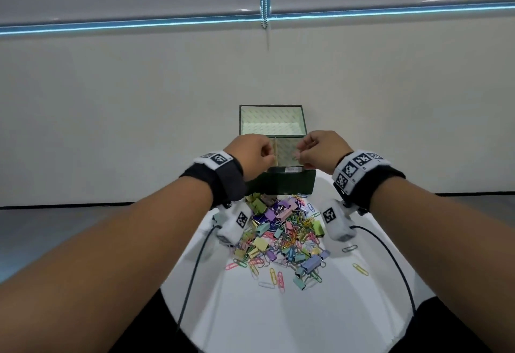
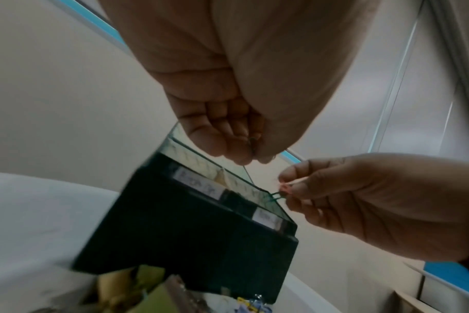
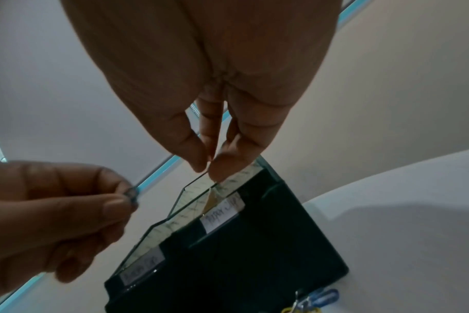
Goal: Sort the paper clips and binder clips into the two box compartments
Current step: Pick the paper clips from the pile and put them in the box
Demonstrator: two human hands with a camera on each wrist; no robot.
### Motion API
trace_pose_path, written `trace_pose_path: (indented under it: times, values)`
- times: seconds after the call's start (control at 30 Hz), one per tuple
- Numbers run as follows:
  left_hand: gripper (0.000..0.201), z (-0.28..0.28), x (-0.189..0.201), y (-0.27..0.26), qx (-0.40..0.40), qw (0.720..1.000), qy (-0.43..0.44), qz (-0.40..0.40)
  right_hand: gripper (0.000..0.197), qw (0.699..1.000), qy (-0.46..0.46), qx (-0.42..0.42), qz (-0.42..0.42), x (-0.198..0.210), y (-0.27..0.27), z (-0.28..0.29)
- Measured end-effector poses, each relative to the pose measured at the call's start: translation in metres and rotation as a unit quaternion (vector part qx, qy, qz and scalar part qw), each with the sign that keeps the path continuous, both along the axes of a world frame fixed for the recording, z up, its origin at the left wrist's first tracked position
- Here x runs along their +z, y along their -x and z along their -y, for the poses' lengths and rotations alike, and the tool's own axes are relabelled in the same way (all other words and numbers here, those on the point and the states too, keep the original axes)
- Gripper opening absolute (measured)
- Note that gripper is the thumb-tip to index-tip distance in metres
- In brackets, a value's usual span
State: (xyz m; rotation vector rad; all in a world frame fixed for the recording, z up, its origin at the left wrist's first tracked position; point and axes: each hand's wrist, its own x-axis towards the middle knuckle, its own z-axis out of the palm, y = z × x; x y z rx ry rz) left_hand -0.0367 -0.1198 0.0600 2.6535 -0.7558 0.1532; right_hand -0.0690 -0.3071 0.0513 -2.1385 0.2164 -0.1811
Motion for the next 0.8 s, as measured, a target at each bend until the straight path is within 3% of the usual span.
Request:
trace_pose_path:
  times: [0.1, 0.2, 0.3, 0.37, 0.47, 0.57, 0.67, 0.8]
  values:
    - [0.018, 0.021, -0.004, -0.009, -0.005, 1.000, -0.013, -0.005, 0.021, 1.000, -0.012, 0.011, 0.013, -0.001, 0.007, 0.008]
    - [0.029, 0.023, -0.004, -0.012, -0.025, 0.999, -0.039, -0.006, 0.012, 0.991, 0.110, 0.066, 0.030, -0.002, 0.033, 0.024]
    - [0.027, 0.002, -0.003, 0.001, -0.054, 0.998, -0.032, 0.024, 0.012, 0.935, 0.306, 0.167, -0.062, -0.008, 0.070, 0.043]
    - [0.017, -0.021, -0.004, 0.018, -0.075, 0.994, -0.068, 0.029, 0.022, 0.888, 0.383, 0.208, -0.147, -0.019, 0.096, 0.052]
    - [0.010, -0.062, -0.010, 0.040, -0.078, 0.974, -0.210, -0.025, 0.034, 0.861, 0.401, 0.217, -0.226, -0.042, 0.125, 0.060]
    - [0.025, -0.094, -0.023, 0.057, -0.048, 0.944, -0.302, -0.127, 0.021, 0.864, 0.390, 0.232, -0.216, -0.058, 0.135, 0.059]
    - [0.040, -0.104, -0.037, 0.071, -0.040, 0.939, -0.308, -0.149, 0.004, 0.849, 0.417, 0.263, -0.191, -0.059, 0.136, 0.052]
    - [0.036, -0.104, -0.045, 0.079, -0.038, 0.950, -0.288, -0.119, 0.002, 0.843, 0.438, 0.265, -0.169, -0.062, 0.135, 0.046]
